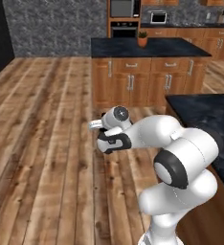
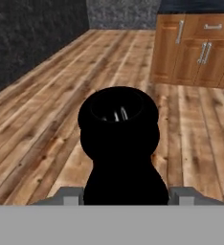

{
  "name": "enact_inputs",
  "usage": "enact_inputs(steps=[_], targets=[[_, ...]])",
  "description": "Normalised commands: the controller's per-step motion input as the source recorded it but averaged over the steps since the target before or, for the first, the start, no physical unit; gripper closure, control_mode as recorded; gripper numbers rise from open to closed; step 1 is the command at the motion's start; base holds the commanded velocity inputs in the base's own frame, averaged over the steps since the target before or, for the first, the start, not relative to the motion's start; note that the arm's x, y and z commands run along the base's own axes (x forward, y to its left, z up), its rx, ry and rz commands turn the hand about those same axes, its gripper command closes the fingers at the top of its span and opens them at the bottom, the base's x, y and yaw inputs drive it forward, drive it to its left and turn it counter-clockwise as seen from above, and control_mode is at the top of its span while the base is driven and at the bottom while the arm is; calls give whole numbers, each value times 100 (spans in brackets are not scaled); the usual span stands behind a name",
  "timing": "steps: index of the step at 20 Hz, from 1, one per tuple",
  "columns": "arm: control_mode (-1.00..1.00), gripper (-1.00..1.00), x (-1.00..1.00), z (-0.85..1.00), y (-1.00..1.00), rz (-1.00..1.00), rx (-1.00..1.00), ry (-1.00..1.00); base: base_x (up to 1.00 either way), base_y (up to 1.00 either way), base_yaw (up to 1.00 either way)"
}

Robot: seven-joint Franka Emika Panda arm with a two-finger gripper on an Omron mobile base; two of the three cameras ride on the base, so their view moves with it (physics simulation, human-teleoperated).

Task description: Place the large bottle from the dining counter next to the other large bottle outside the sink, and place the small bottle from the dining counter next to the other small bottle inside the sink.

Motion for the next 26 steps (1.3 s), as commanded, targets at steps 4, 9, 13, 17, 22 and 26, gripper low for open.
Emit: enact_inputs(steps=[4, 9, 13, 17, 22, 26], targets=[[100, 100, 0, 0, 0, 0, 0, 0, 100, 11, -9], [100, 100, 0, 0, 0, 0, 0, 0, 100, 10, -14], [100, 100, 0, 0, 0, 0, 0, 0, 100, 21, -20], [100, 100, 0, 0, 0, 0, 0, 0, 100, 29, -25], [100, 100, 0, 0, 0, 0, 0, 0, 100, 37, -27], [100, 100, 0, 0, 0, 0, 0, 0, 100, 48, -31]])
